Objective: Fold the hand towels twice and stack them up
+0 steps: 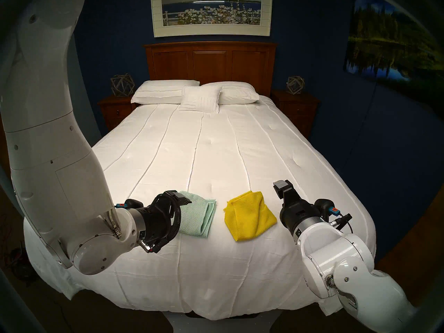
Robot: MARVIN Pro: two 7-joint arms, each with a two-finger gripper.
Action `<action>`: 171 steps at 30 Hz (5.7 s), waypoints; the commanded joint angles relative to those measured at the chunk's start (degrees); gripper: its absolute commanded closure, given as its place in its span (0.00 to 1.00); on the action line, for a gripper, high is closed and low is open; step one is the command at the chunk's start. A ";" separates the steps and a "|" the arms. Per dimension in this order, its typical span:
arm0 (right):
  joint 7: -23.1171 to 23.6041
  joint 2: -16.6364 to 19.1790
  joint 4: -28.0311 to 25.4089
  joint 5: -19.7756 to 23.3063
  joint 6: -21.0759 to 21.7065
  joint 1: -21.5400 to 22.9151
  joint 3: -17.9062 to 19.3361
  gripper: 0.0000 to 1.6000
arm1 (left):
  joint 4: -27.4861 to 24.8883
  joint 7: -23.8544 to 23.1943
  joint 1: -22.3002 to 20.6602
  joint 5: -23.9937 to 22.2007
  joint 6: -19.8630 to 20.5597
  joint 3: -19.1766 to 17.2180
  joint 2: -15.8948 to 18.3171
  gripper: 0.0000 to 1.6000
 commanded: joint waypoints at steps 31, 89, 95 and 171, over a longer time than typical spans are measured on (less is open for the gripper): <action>0.43 -0.11 -1.28 0.18 0.07 0.19 -0.16 0.00 | 8.47 -2.54 13.79 1.48 -1.93 -0.40 4.09 0.00; 0.42 -0.06 -1.28 0.20 0.02 0.22 -0.19 0.00 | 9.53 3.18 8.30 1.30 0.79 -2.33 2.38 0.00; 0.43 -0.06 -1.28 0.21 0.02 0.22 -0.19 0.00 | 11.99 5.28 9.46 0.94 1.67 -3.00 1.95 0.00; -0.08 7.51 -1.28 3.04 -5.86 -13.39 17.92 0.00 | 24.13 9.88 -7.65 10.50 18.82 -14.13 1.11 1.00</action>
